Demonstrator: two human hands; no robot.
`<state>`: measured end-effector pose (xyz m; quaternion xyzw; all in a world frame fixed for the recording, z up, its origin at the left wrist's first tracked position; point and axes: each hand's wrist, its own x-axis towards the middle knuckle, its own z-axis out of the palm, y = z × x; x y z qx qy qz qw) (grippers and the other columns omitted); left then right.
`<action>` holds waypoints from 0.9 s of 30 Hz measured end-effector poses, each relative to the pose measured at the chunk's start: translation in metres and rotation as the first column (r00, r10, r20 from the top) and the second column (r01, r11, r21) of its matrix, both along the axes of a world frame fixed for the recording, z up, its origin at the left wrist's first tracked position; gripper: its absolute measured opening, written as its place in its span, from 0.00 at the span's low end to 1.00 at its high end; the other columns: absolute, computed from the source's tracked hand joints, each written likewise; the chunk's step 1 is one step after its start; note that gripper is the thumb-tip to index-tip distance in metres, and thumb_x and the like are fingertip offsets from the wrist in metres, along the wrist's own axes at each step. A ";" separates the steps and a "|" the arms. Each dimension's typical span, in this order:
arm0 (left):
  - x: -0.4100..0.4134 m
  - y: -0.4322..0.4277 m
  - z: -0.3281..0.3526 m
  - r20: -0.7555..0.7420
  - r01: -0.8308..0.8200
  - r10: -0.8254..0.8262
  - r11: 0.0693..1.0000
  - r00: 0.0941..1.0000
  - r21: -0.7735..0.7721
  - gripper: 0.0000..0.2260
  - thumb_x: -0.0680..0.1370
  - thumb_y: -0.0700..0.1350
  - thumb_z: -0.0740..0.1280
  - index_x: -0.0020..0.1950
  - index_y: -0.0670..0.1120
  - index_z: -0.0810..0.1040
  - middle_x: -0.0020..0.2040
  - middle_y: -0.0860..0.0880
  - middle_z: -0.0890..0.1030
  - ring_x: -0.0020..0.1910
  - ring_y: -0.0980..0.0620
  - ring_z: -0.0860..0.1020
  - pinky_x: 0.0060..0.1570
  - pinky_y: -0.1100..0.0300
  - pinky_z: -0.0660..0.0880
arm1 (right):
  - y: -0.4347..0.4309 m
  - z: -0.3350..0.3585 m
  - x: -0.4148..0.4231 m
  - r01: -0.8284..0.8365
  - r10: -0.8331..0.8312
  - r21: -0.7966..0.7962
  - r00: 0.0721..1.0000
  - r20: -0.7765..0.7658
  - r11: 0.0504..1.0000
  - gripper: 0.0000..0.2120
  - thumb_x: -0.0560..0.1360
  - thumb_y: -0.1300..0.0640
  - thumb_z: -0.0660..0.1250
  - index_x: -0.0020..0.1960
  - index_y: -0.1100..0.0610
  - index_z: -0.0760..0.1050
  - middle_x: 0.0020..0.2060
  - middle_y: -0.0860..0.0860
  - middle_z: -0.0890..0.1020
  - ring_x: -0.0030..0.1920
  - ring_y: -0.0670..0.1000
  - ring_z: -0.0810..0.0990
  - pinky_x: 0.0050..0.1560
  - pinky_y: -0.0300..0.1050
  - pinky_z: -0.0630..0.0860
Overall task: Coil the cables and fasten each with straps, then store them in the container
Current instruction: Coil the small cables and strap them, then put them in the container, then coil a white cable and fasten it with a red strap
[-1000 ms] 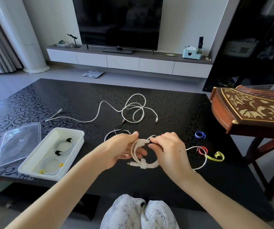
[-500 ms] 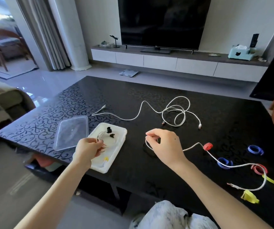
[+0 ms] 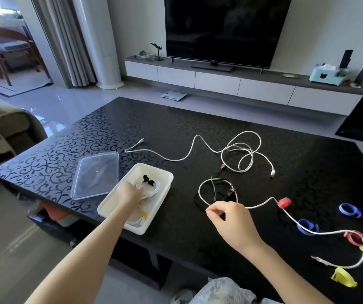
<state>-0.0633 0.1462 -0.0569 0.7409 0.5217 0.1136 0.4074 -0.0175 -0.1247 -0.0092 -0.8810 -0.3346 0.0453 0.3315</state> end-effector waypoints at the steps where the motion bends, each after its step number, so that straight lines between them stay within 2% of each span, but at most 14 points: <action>1: -0.001 -0.003 0.005 -0.090 0.076 -0.065 0.988 0.994 0.132 0.14 0.77 0.44 0.66 0.36 0.39 0.68 0.33 0.44 0.72 0.37 0.45 0.73 0.35 0.57 0.67 | -0.001 0.000 0.001 0.006 -0.006 0.000 1.000 0.002 1.000 0.07 0.76 0.56 0.65 0.44 0.52 0.82 0.35 0.47 0.83 0.42 0.45 0.79 0.46 0.41 0.75; 3: -0.003 -0.008 0.017 -0.253 0.209 -0.125 0.918 0.959 0.338 0.13 0.79 0.48 0.63 0.47 0.37 0.72 0.42 0.42 0.76 0.42 0.43 0.74 0.40 0.56 0.68 | -0.007 0.000 0.002 0.026 -0.026 0.009 1.000 -0.006 1.000 0.06 0.76 0.57 0.66 0.45 0.53 0.82 0.36 0.46 0.83 0.42 0.44 0.80 0.46 0.36 0.74; 6: -0.001 -0.016 0.028 -0.463 0.391 -0.136 0.763 0.876 0.514 0.15 0.81 0.48 0.58 0.59 0.37 0.70 0.56 0.40 0.76 0.54 0.42 0.75 0.50 0.54 0.70 | -0.026 -0.001 0.005 0.089 -0.089 0.018 0.996 -0.015 0.996 0.06 0.75 0.58 0.67 0.45 0.54 0.83 0.36 0.45 0.83 0.41 0.43 0.80 0.46 0.38 0.75; 8: 0.001 -0.028 0.030 -0.409 0.422 -0.192 0.678 0.892 0.602 0.12 0.80 0.46 0.59 0.58 0.38 0.71 0.56 0.39 0.75 0.54 0.40 0.74 0.49 0.53 0.69 | -0.041 -0.004 0.009 0.143 -0.143 0.012 0.990 -0.019 0.990 0.05 0.75 0.58 0.67 0.45 0.55 0.83 0.35 0.44 0.82 0.40 0.43 0.80 0.45 0.40 0.75; 10: 0.010 -0.053 0.030 -0.265 0.443 -0.364 0.603 0.893 0.663 0.10 0.78 0.44 0.62 0.53 0.39 0.75 0.52 0.40 0.77 0.52 0.39 0.74 0.45 0.52 0.67 | -0.062 -0.009 0.015 0.217 -0.217 -0.017 0.976 -0.023 0.976 0.06 0.76 0.58 0.67 0.46 0.55 0.83 0.36 0.44 0.83 0.40 0.44 0.80 0.45 0.40 0.75; 13: 0.026 -0.102 0.024 -0.216 0.588 -0.670 0.397 0.710 0.705 0.06 0.71 0.43 0.73 0.45 0.43 0.81 0.43 0.44 0.80 0.44 0.40 0.77 0.41 0.53 0.71 | -0.092 -0.020 0.025 0.315 -0.316 -0.046 0.949 -0.020 0.948 0.06 0.76 0.59 0.67 0.49 0.55 0.82 0.40 0.46 0.84 0.44 0.46 0.81 0.48 0.40 0.75; 15: 0.041 -0.129 0.015 -0.353 0.690 -0.741 0.201 0.571 0.696 0.11 0.65 0.48 0.77 0.45 0.47 0.83 0.43 0.48 0.81 0.43 0.43 0.78 0.41 0.53 0.74 | -0.108 -0.027 0.028 0.365 -0.366 -0.058 0.931 -0.006 0.929 0.07 0.75 0.59 0.67 0.52 0.55 0.81 0.42 0.46 0.83 0.46 0.46 0.81 0.47 0.38 0.74; 16: 0.049 -0.141 0.009 -0.436 0.744 -0.731 0.144 0.525 0.653 0.13 0.66 0.51 0.76 0.48 0.49 0.83 0.46 0.49 0.80 0.46 0.44 0.77 0.44 0.52 0.73 | -0.114 -0.029 0.030 0.389 -0.390 -0.054 0.921 0.000 0.920 0.08 0.75 0.59 0.67 0.54 0.55 0.81 0.42 0.46 0.83 0.45 0.46 0.80 0.46 0.37 0.73; 19: 0.065 -0.161 -0.005 -0.597 0.808 -0.625 0.097 0.504 0.581 0.15 0.76 0.54 0.65 0.60 0.51 0.76 0.59 0.50 0.74 0.60 0.46 0.70 0.58 0.54 0.64 | -0.123 -0.031 0.038 0.424 -0.423 -0.039 0.905 0.034 0.905 0.14 0.76 0.59 0.67 0.61 0.55 0.77 0.39 0.45 0.82 0.42 0.45 0.79 0.42 0.35 0.71; 21: 0.072 -0.164 -0.010 -0.621 0.818 -0.589 0.127 0.517 0.561 0.14 0.77 0.52 0.63 0.61 0.51 0.74 0.60 0.50 0.72 0.61 0.47 0.69 0.59 0.55 0.63 | -0.122 -0.033 0.048 0.396 -0.390 -0.063 0.917 0.085 0.916 0.18 0.76 0.58 0.67 0.66 0.53 0.73 0.38 0.46 0.82 0.41 0.48 0.79 0.42 0.41 0.74; 23: 0.071 -0.164 -0.009 -0.600 0.824 -0.636 0.106 0.486 0.556 0.11 0.74 0.48 0.68 0.56 0.54 0.78 0.54 0.51 0.75 0.55 0.47 0.73 0.53 0.56 0.66 | -0.113 -0.034 0.061 0.351 -0.323 -0.129 0.926 0.193 0.928 0.22 0.74 0.57 0.69 0.67 0.52 0.72 0.39 0.50 0.81 0.42 0.53 0.79 0.44 0.48 0.76; 24: 0.071 -0.163 -0.009 -0.597 0.824 -0.656 0.069 0.463 0.563 0.12 0.67 0.47 0.74 0.48 0.56 0.80 0.47 0.52 0.77 0.48 0.48 0.76 0.46 0.57 0.69 | -0.108 -0.036 0.068 0.328 -0.280 -0.176 0.927 0.250 0.928 0.24 0.71 0.57 0.73 0.66 0.52 0.74 0.39 0.51 0.81 0.41 0.55 0.79 0.42 0.49 0.76; 26: 0.073 -0.156 -0.012 -0.570 0.807 -0.687 0.041 0.451 0.589 0.16 0.52 0.42 0.81 0.33 0.58 0.81 0.33 0.55 0.76 0.32 0.51 0.75 0.30 0.60 0.70 | -0.093 -0.037 0.078 0.290 -0.194 -0.236 0.913 0.359 0.927 0.23 0.60 0.56 0.81 0.53 0.52 0.81 0.34 0.52 0.78 0.34 0.55 0.78 0.32 0.47 0.74; 27: 0.072 -0.152 -0.013 -0.515 0.784 -0.725 0.055 0.457 0.618 0.17 0.52 0.41 0.81 0.31 0.58 0.81 0.31 0.55 0.75 0.29 0.51 0.75 0.27 0.61 0.70 | -0.086 -0.037 0.082 0.275 -0.156 -0.263 0.905 0.397 0.925 0.18 0.55 0.56 0.83 0.43 0.52 0.82 0.30 0.51 0.76 0.29 0.53 0.76 0.28 0.45 0.71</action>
